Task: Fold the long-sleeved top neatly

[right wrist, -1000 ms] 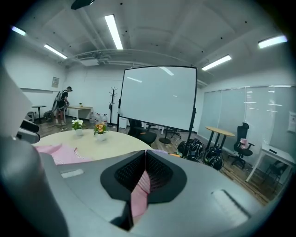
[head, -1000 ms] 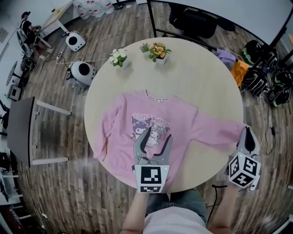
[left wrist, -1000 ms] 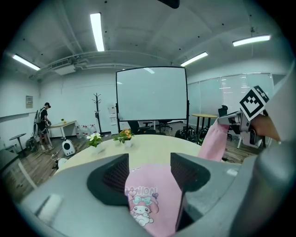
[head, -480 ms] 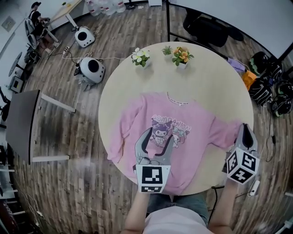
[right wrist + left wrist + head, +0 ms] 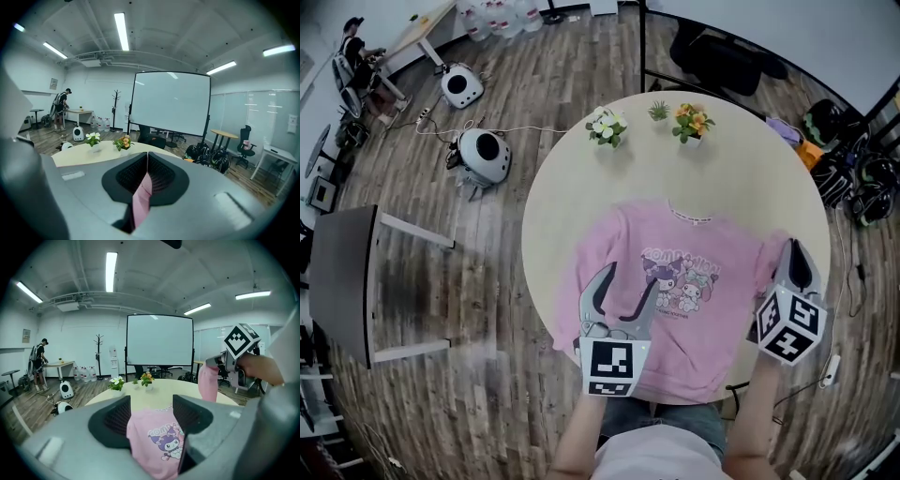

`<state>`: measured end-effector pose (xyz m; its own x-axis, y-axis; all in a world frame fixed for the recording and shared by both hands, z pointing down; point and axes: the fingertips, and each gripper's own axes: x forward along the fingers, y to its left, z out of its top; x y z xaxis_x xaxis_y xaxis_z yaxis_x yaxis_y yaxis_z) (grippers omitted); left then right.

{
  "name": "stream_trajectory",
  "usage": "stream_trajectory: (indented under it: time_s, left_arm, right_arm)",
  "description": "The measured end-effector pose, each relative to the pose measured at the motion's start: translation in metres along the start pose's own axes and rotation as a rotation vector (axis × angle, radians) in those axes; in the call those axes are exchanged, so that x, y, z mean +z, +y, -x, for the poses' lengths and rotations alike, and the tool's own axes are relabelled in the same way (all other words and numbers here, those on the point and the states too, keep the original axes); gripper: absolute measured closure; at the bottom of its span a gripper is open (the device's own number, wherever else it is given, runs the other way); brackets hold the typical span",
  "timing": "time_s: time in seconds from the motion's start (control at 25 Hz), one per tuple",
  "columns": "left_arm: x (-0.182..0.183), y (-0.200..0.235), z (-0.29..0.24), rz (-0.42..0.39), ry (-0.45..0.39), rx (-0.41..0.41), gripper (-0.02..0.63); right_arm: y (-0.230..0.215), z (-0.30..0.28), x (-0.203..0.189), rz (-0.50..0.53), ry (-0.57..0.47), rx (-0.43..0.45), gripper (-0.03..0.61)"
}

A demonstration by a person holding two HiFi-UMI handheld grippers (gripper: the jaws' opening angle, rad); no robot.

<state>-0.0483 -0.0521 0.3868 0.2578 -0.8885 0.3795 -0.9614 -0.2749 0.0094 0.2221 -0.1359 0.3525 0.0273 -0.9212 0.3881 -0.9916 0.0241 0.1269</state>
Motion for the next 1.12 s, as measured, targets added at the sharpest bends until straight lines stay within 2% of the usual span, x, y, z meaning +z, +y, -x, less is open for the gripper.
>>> stream_trajectory:
  time_s: [0.28, 0.56, 0.84, 1.12]
  left_arm:
    - [-0.005, 0.039, 0.005, 0.011, -0.003, -0.009, 0.333]
    - [-0.015, 0.06, 0.002, 0.029, 0.015, -0.015, 0.333]
    - [-0.023, 0.073, -0.007, 0.033, 0.036, -0.018, 0.334]
    - [-0.039, 0.084, -0.015, 0.052, 0.077, -0.012, 0.333]
  right_arm:
    - [0.063, -0.016, 0.006, -0.003, 0.014, 0.026, 0.546]
    - [0.119, -0.038, 0.001, -0.005, 0.053, 0.07, 0.546]
    - [0.161, -0.068, -0.033, -0.01, 0.148, 0.113, 0.546]
    - [0.2, -0.092, -0.077, 0.038, 0.256, 0.16, 0.546]
